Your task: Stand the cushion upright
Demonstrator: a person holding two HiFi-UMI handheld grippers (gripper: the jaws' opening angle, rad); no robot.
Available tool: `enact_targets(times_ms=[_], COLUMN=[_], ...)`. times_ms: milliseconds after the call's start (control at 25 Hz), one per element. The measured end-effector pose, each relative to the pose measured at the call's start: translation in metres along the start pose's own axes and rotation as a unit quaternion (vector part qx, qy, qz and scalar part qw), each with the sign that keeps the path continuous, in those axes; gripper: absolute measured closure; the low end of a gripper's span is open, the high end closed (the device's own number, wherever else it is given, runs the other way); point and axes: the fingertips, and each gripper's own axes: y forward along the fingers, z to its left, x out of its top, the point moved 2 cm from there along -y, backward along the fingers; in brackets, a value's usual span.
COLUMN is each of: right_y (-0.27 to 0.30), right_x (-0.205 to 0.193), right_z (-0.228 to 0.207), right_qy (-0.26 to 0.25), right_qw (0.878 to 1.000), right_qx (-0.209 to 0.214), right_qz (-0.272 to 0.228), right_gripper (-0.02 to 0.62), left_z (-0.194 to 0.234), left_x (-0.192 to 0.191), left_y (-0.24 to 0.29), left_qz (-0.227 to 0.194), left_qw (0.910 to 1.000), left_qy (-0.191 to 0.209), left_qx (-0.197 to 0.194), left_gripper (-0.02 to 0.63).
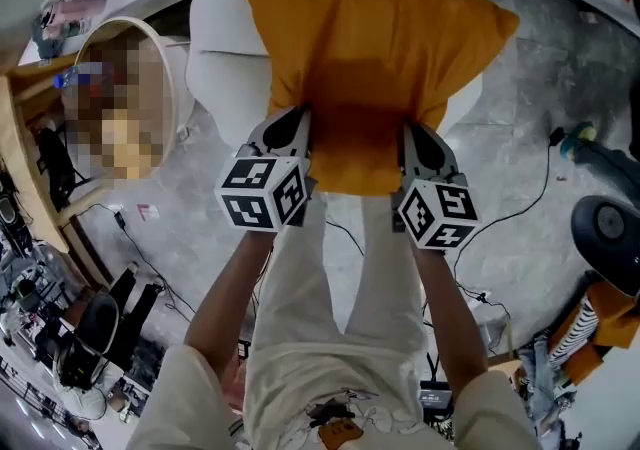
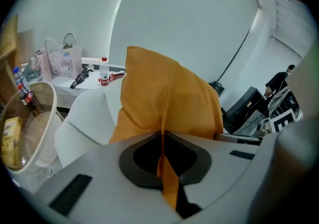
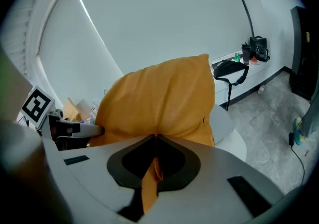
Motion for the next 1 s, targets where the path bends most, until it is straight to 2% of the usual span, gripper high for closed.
enact_targets(times_ms=[520,1000], right_y=[0.035,0.085], right_x=[0.072,0.136], right_z=[-0.04,-0.052], right_qy=[-0.024,-0.04], right_qw=[0.999,0.997], right_qx=[0.026,0.024], right_qz=[-0.019,-0.057], right_gripper=[0.565,0.565], left_z=[-0.021,-0.007], left_x=[0.061,0.121], left_y=[0.046,0.089], left_qz=[-0.042,-0.079], left_qw=[0.9989,0.9968], left_qy=[-0.011,-0.008], left_qx=[0.019,0.013], left_gripper=[0.594,0.594])
